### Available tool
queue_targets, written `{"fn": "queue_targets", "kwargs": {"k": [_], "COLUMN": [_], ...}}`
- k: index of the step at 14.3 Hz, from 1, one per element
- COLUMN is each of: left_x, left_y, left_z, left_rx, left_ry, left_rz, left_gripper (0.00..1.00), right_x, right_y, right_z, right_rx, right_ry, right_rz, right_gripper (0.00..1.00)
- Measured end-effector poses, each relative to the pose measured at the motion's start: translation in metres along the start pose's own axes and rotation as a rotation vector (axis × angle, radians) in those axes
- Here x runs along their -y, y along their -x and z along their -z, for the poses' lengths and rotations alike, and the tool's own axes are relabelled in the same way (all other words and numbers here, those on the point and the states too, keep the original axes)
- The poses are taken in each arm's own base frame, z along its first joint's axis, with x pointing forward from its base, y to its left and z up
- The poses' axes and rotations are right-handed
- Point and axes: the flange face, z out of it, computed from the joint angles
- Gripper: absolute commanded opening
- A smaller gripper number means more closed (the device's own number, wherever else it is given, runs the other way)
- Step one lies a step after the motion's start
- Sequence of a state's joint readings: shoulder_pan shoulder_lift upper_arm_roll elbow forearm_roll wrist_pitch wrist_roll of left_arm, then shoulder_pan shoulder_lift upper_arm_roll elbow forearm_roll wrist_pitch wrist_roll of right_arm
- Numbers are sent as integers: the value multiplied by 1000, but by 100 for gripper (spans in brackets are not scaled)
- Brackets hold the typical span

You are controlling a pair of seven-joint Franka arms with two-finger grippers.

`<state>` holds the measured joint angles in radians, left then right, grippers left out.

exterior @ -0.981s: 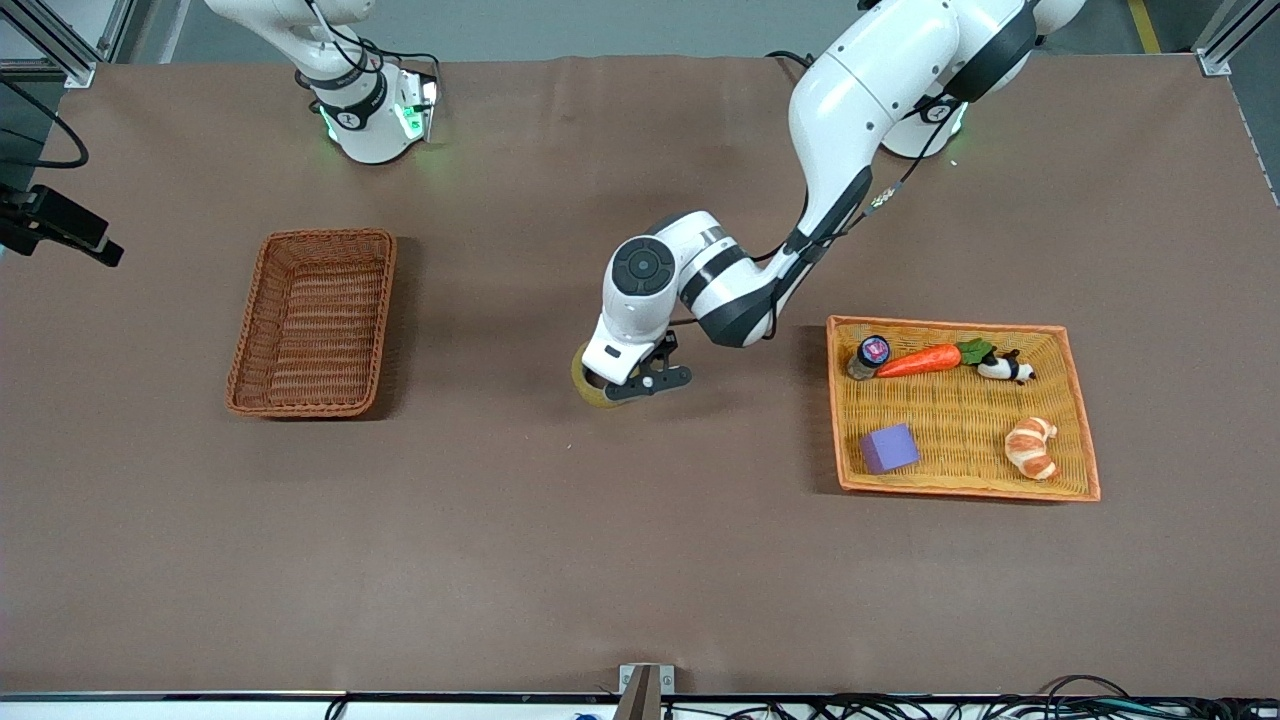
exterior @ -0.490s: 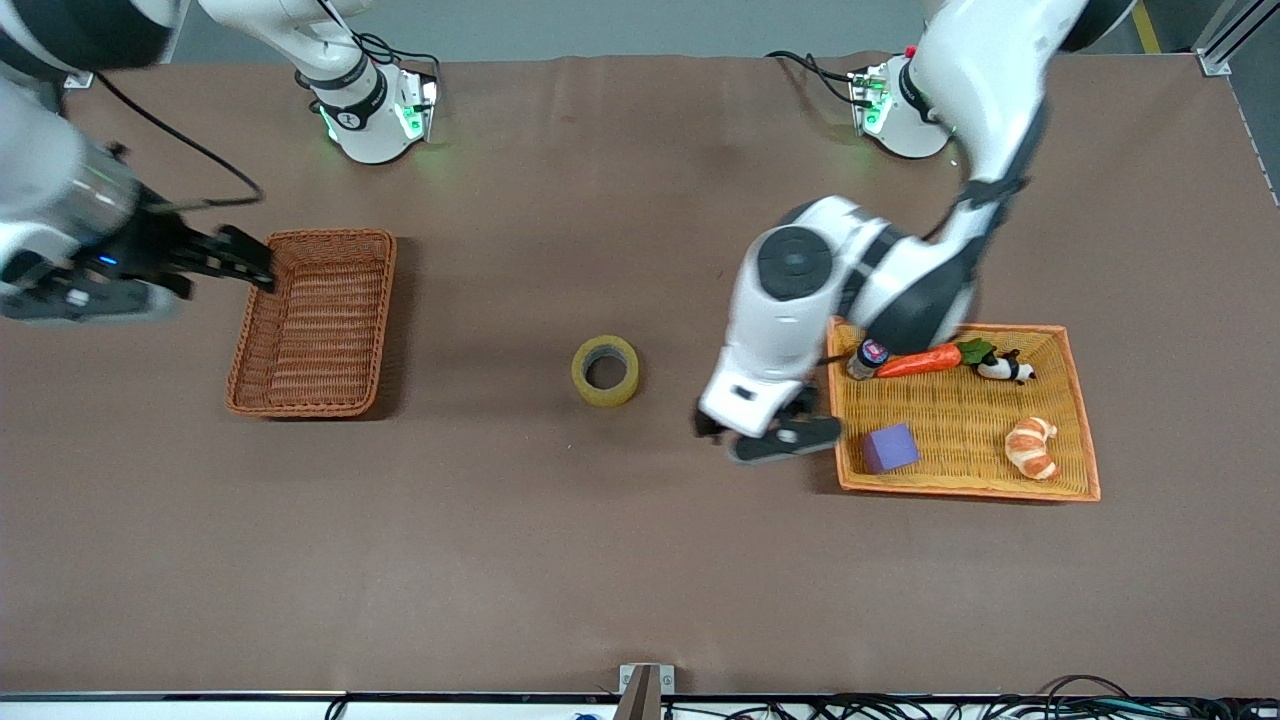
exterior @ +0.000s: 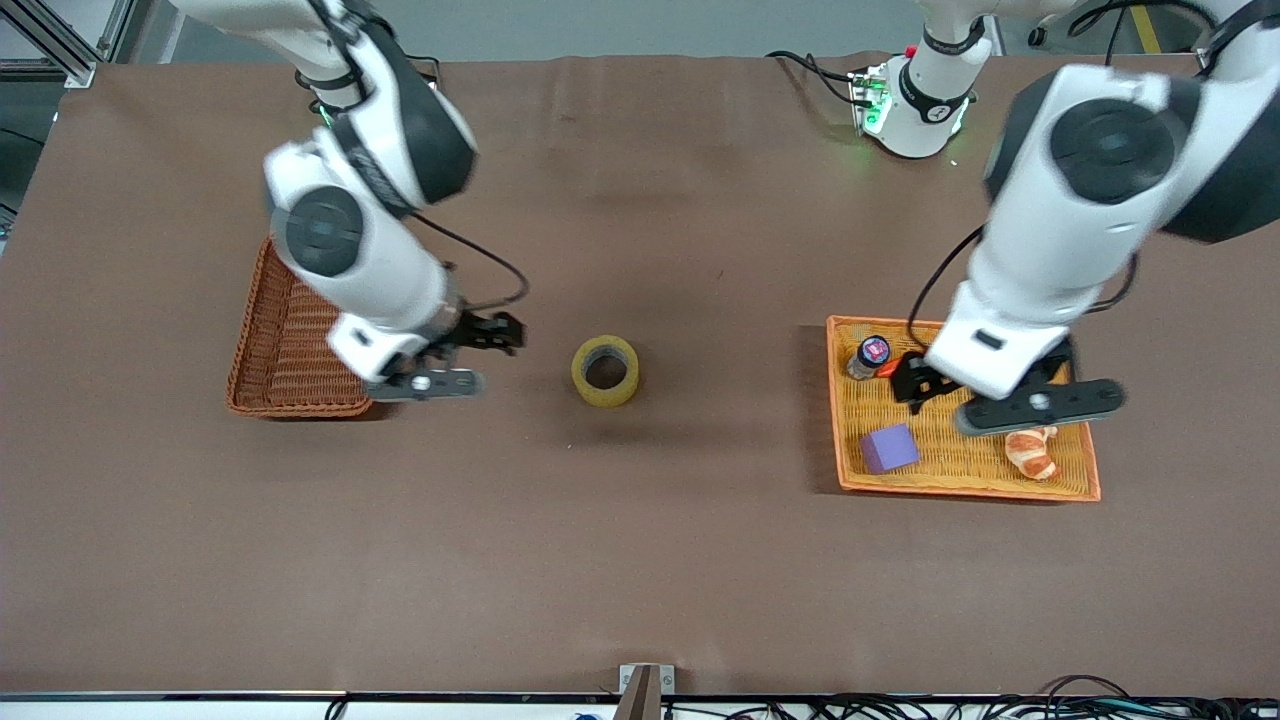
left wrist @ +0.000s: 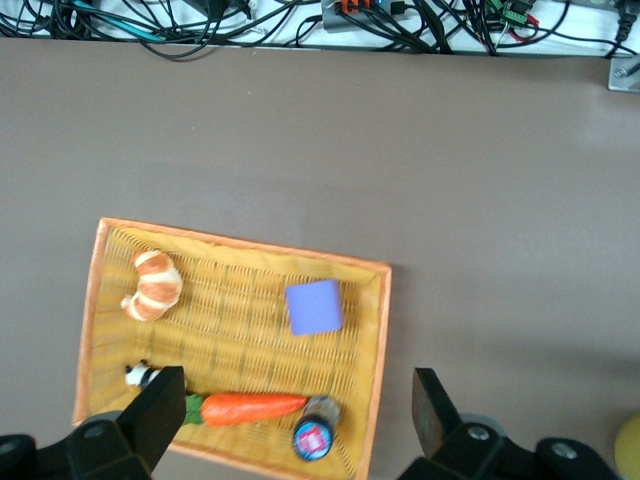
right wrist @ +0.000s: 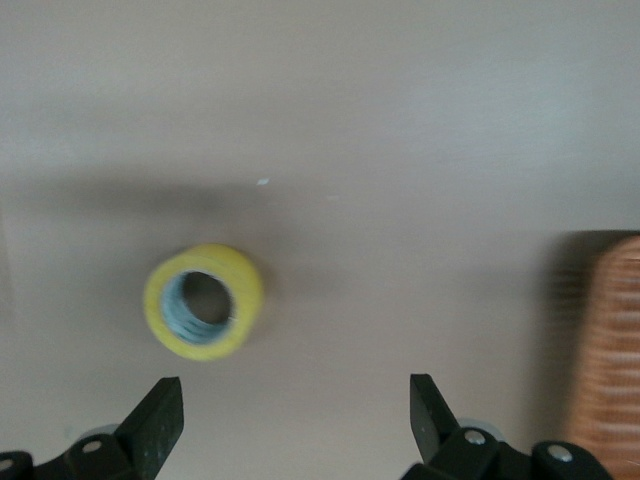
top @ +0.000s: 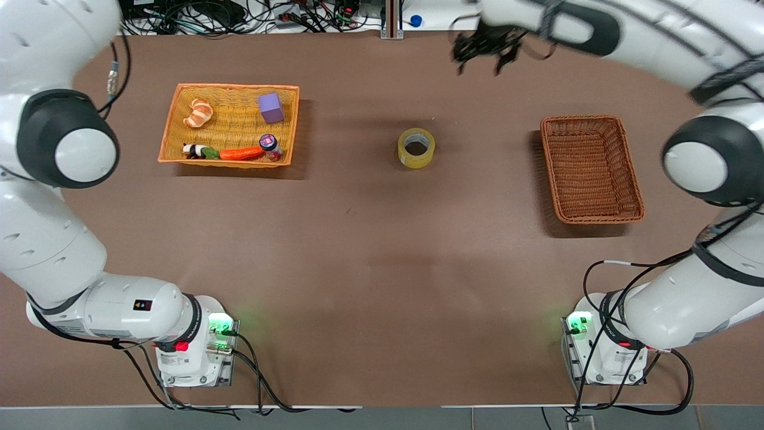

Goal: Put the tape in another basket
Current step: 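Withdraw the left gripper while the right gripper reaches toward the tape, then lower the right gripper onto the tape roll and grasp it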

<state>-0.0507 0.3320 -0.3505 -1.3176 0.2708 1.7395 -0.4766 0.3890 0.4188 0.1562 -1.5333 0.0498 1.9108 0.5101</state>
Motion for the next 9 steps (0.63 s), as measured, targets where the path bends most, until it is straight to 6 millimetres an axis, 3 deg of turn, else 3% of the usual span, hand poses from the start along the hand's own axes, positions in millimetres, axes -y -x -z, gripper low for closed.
{"fn": "queue_targets", "kwargs": {"k": [2,4,7,9], "left_x": [41,67,108,143], "left_y": [-2,4,18,33], "left_z": [19,35,59,68], "left_rx": [22,48,80,90], "left_ry": [23,18,50,63], "left_rz": [-19,-44,-63,-78], "left_gripper": [100,100,100,100], "right_x": [35,58,70,72], "right_y": [5,11,20,33], "right_z": [-51,-101,-163,-188], "right_rx": [8,13,-9,-6], "right_ry": [0,14,49,62], "right_rz": [-6,11,34,57], "right_gripper": [100,100,100,100]}}
